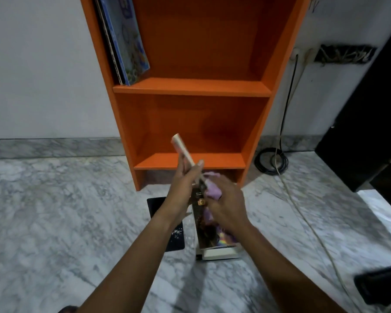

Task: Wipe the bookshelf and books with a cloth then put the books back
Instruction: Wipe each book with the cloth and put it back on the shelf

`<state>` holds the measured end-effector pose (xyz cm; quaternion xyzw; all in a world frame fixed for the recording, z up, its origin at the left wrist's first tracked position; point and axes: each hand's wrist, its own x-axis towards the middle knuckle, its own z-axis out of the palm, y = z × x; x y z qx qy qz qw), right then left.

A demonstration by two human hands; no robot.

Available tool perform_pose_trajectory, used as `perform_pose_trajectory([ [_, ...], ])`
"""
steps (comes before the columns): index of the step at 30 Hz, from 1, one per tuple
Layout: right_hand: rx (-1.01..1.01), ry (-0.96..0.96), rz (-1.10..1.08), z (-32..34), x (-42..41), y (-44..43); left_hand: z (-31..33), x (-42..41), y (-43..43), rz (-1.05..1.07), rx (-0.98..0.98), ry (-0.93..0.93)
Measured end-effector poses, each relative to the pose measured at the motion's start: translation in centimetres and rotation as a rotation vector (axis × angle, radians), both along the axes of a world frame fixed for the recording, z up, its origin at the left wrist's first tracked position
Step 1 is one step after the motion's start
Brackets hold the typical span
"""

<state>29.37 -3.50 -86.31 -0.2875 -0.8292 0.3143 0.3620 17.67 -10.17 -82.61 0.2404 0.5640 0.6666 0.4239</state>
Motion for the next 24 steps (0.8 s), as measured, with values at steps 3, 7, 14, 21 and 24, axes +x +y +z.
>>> perform_pose_trajectory([
  [3, 0.265, -0.163, 0.082, -2.3, -0.9, -2.2, 0.0, -0.5, -0.1, 0.168, 0.040, -0.272],
  [7, 0.010, -0.171, 0.169, -1.9, -1.9, -3.3, -0.8, -1.4, -1.0, 0.097, 0.115, -0.440],
  [14, -0.044, -0.016, -0.063, 2.6, -3.3, 2.1, -1.4, 1.1, -1.1, -0.192, 0.097, -0.463],
  [21, -0.556, 0.107, -0.156, -0.1, -1.7, 7.0, -0.1, 0.0, -0.6, -0.013, 0.154, -0.434],
  [24, -0.870, 0.117, -0.109, -1.8, 0.3, 5.4, 1.3, -2.2, -1.0, 0.058, 0.196, -0.394],
])
